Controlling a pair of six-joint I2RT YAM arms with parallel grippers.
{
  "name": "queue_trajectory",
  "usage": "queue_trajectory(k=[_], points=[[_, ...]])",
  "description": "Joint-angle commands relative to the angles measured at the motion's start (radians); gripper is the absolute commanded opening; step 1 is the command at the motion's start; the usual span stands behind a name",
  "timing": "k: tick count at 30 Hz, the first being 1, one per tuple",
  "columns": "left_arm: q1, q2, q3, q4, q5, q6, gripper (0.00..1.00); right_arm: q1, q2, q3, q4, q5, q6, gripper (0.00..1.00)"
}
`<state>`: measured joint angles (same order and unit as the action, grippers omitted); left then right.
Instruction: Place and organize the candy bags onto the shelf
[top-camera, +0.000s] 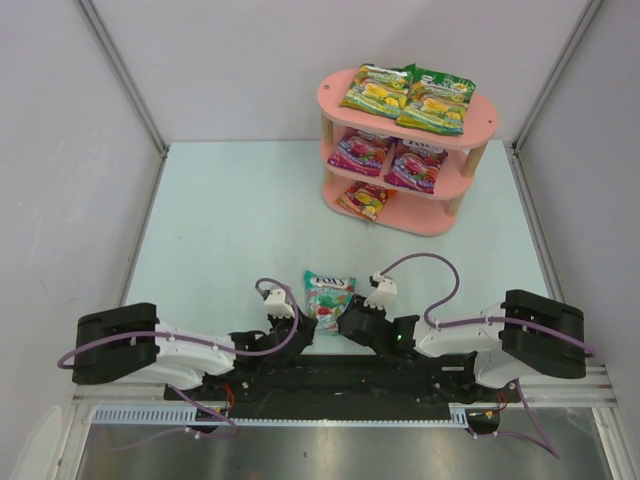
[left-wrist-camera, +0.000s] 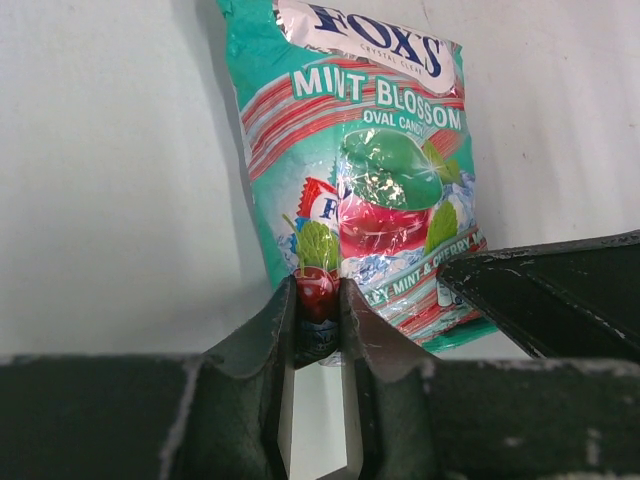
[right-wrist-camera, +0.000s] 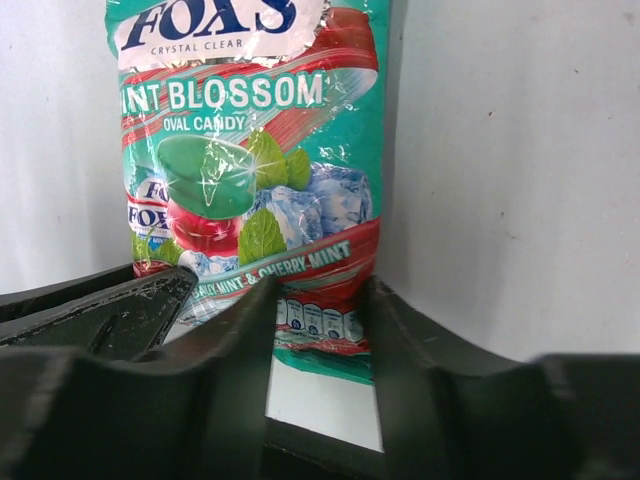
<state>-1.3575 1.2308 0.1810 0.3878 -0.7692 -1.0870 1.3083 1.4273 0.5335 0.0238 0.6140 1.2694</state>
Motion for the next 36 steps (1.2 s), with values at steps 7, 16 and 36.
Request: queue_trajectory(k=[7, 16, 36], points=[[-0.026, -0.007, 0.069, -0.056, 0.058, 0.045, 0.05, 0.019, -0.07, -0.007, 0.005, 0.076, -0.008, 0.0], [-0.04, 0.064, 0.337, -0.089, 0.05, 0.311, 0.0, 0.045, -0.392, -0.007, -0.154, 0.324, -0.188, 0.0], [0.247, 0.464, 0.856, 0.002, 0.444, 0.636, 0.0, -0.59, -0.648, -0.093, 0.044, -0.02, -0.613, 0.0]])
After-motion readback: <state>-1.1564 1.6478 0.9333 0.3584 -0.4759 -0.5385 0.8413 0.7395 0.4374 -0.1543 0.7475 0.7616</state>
